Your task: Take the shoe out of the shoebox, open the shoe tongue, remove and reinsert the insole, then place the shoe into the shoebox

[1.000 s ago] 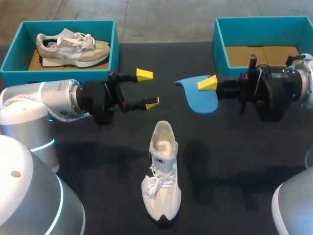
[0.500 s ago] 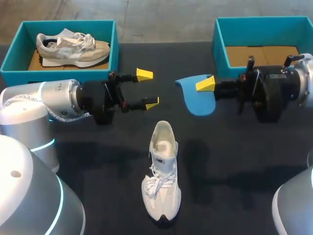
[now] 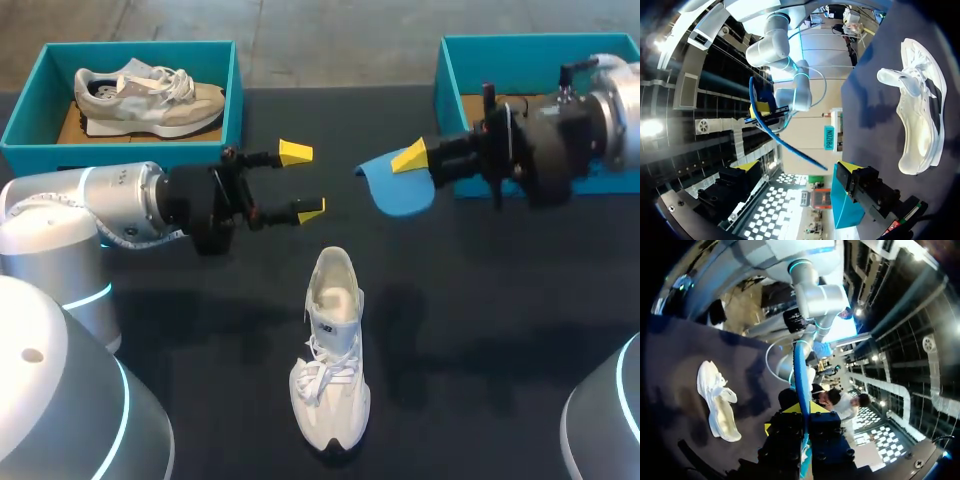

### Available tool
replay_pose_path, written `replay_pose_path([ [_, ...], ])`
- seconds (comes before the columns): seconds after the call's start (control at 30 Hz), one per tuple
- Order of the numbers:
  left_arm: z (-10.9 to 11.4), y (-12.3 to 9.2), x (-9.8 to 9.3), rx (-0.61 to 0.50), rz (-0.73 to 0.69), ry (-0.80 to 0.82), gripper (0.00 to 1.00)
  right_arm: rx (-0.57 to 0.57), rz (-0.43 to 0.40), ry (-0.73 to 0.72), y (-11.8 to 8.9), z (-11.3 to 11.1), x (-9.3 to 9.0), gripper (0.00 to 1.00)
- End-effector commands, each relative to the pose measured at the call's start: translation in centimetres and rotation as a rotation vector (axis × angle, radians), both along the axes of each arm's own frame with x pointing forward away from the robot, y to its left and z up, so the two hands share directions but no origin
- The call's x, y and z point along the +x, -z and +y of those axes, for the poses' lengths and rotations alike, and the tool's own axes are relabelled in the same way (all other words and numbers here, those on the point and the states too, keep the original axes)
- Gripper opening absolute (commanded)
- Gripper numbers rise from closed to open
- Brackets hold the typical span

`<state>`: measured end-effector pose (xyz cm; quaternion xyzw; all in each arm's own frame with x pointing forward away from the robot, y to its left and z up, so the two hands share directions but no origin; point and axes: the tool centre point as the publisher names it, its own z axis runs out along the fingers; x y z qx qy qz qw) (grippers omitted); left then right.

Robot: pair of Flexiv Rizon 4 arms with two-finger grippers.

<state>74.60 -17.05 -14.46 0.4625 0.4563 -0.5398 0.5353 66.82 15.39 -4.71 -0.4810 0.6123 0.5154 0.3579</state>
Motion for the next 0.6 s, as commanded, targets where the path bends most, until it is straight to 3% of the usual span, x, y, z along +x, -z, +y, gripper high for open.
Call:
replay_pose_path([
  [0.03,0.0,0.0,-0.1,0.0,0.0,-0.003,1.0,0.048,0.213,-0.06,0.7,0.1,0.9,0.0],
  [0.1,0.0,0.0,-0.1,0.0,0.0,-0.003,1.0,-0.027,0.242,-0.067,1.2,0.1,0.5,0.0],
  [0.4,0.0,0.0,-0.1,0.0,0.0,-0.003,1.0,-0.027,0.242,-0.067,1.2,0.1,0.5,0.0],
  [0.43,0.0,0.0,-0.1,0.0,0.0,-0.003,1.0,-0.069,0.326,-0.057,1.7,0.3,0.5,0.0],
  [0.47,0.0,0.0,-0.1,0.0,0.0,-0.003,1.0,-0.012,0.479,-0.081,2.1,0.6,0.6,0.0],
  [0.53,0.0,0.0,-0.1,0.0,0.0,-0.003,1.0,0.015,0.66,-0.068,2.3,0.9,0.3,0.0],
  [0.6,0.0,0.0,-0.1,0.0,0.0,-0.003,1.0,0.094,0.764,-0.06,1.7,0.8,-0.2,0.0],
])
